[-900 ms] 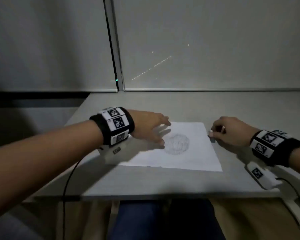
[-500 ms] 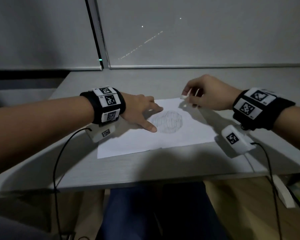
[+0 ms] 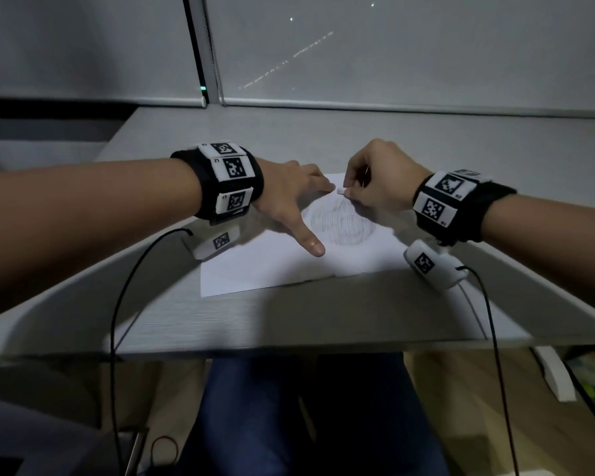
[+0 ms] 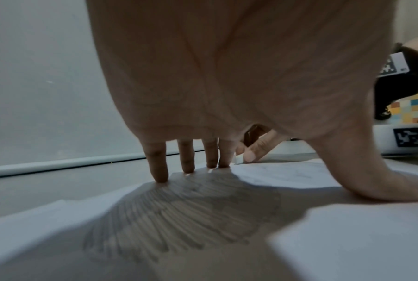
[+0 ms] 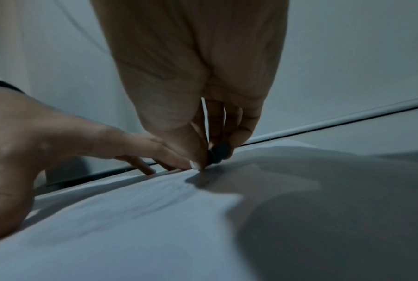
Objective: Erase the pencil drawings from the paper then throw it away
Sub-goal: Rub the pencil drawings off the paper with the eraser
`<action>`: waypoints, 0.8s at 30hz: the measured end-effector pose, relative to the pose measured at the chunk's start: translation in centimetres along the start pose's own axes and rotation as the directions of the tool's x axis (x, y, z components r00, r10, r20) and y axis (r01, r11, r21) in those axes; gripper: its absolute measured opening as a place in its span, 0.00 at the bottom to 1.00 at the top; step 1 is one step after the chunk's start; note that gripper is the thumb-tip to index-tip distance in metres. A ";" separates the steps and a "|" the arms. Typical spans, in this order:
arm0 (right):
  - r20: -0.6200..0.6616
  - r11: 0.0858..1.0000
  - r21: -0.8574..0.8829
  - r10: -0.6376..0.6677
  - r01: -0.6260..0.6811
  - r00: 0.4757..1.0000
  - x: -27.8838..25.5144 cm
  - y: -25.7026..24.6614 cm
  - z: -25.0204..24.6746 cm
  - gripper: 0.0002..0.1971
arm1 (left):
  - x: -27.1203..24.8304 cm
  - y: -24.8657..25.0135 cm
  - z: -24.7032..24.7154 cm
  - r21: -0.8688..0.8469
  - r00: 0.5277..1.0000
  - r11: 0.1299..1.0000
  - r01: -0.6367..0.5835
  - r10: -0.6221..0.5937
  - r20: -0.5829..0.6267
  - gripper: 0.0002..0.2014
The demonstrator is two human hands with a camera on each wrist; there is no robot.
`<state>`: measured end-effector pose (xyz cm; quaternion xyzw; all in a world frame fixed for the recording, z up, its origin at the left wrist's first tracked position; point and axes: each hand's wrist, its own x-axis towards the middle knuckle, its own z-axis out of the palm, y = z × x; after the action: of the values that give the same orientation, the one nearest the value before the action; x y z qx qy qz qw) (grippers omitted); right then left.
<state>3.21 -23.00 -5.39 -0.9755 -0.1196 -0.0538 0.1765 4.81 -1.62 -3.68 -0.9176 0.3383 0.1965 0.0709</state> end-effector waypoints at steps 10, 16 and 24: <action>0.088 0.998 0.051 -0.035 0.031 0.995 -0.3 -1.3 -0.3 0.02 | 0.3 0.0 0.3 0.042 1.000 0.999 -0.017 0.018 -0.022 0.73; 0.035 0.998 0.054 0.017 -0.019 0.999 0.3 -1.4 0.0 0.05 | 0.5 0.2 0.1 0.079 1.000 0.997 -0.004 0.004 -0.005 0.78; 0.100 0.992 0.123 -0.038 0.026 0.994 -0.1 -1.5 0.1 0.03 | 0.6 0.3 0.3 0.074 1.000 0.997 -0.010 0.009 0.002 0.72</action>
<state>2.78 -21.58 -5.01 -0.9624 -0.1472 0.0007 0.2282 4.93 -2.10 -4.21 -0.9125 0.3496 0.1850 0.1041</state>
